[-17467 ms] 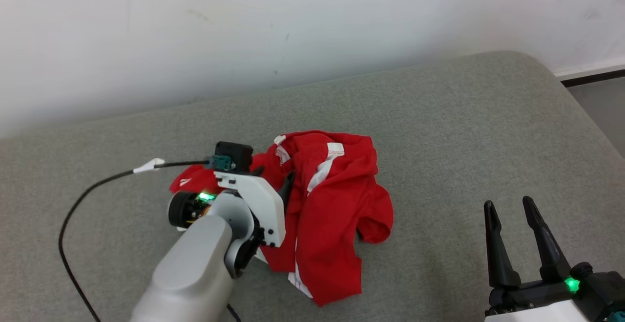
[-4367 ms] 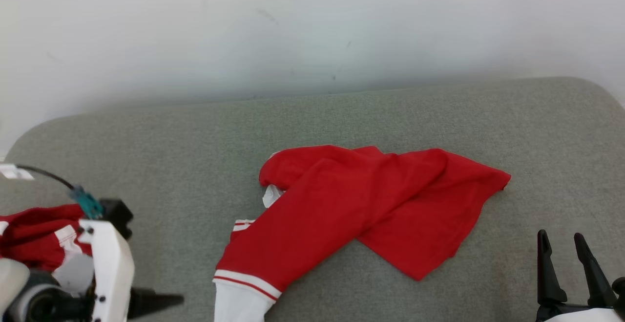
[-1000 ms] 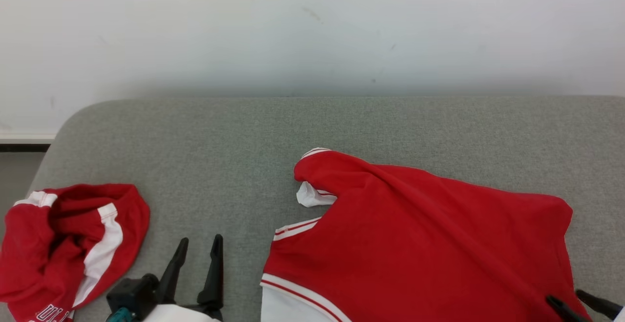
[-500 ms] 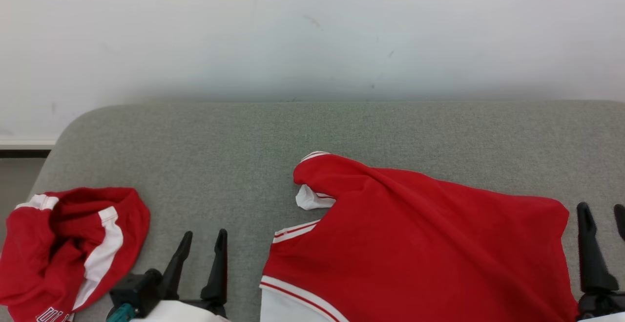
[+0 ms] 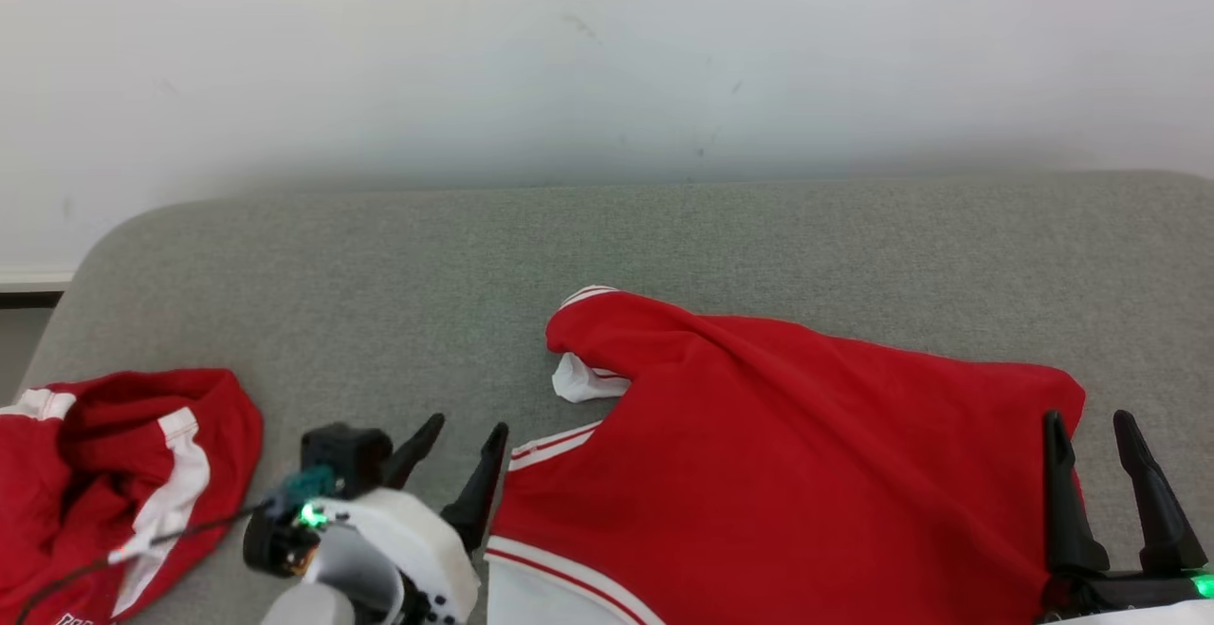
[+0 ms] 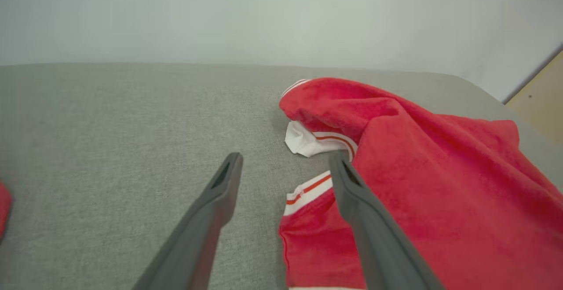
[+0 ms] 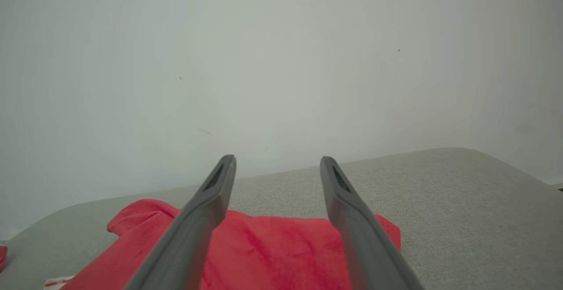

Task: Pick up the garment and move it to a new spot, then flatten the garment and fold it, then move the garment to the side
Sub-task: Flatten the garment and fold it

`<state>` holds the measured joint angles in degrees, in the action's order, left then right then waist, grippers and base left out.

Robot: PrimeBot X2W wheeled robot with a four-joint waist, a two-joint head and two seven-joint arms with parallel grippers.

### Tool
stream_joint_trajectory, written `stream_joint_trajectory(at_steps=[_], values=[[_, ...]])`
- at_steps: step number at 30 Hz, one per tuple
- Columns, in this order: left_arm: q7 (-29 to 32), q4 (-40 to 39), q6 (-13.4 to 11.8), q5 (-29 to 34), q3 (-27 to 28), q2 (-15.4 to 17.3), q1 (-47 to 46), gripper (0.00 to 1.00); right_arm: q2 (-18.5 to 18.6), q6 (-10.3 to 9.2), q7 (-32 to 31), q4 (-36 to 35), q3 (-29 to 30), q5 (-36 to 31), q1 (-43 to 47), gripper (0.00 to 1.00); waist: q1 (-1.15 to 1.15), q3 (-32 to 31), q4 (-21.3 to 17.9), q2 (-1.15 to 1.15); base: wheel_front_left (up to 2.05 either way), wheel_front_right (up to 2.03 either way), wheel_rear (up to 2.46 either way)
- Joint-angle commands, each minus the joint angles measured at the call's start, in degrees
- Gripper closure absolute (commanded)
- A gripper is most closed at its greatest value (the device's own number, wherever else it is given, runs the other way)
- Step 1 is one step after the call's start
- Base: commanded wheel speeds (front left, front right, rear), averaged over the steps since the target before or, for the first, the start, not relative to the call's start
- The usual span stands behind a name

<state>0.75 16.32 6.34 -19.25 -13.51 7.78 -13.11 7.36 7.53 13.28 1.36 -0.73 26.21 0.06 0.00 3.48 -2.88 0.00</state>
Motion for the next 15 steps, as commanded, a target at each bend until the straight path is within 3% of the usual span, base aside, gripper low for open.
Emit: stream_joint_trajectory(at_steps=[1,7,15], values=[[3.58,0.60,0.39,-0.81,-0.80,1.47,-2.09,0.00,0.68,-0.09,0.40,0.46,-0.26,-0.57,-0.74,0.00,0.00,0.03,-0.49,0.00,0.00,0.00,0.00],[25.09,1.49,1.15,-9.27,-9.54,8.26,-9.63,0.00,3.61,-0.09,0.48,2.80,-3.53,-0.76,-2.54,0.00,0.00,-0.57,-2.77,0.00,0.00,0.00,0.00],[42.50,1.49,1.12,-24.69,-20.58,19.61,-18.76,0.00,2.94,-0.09,1.11,4.19,-4.92,0.32,-4.70,0.00,0.00,0.93,-7.25,0.00,0.00,0.00,0.00]])
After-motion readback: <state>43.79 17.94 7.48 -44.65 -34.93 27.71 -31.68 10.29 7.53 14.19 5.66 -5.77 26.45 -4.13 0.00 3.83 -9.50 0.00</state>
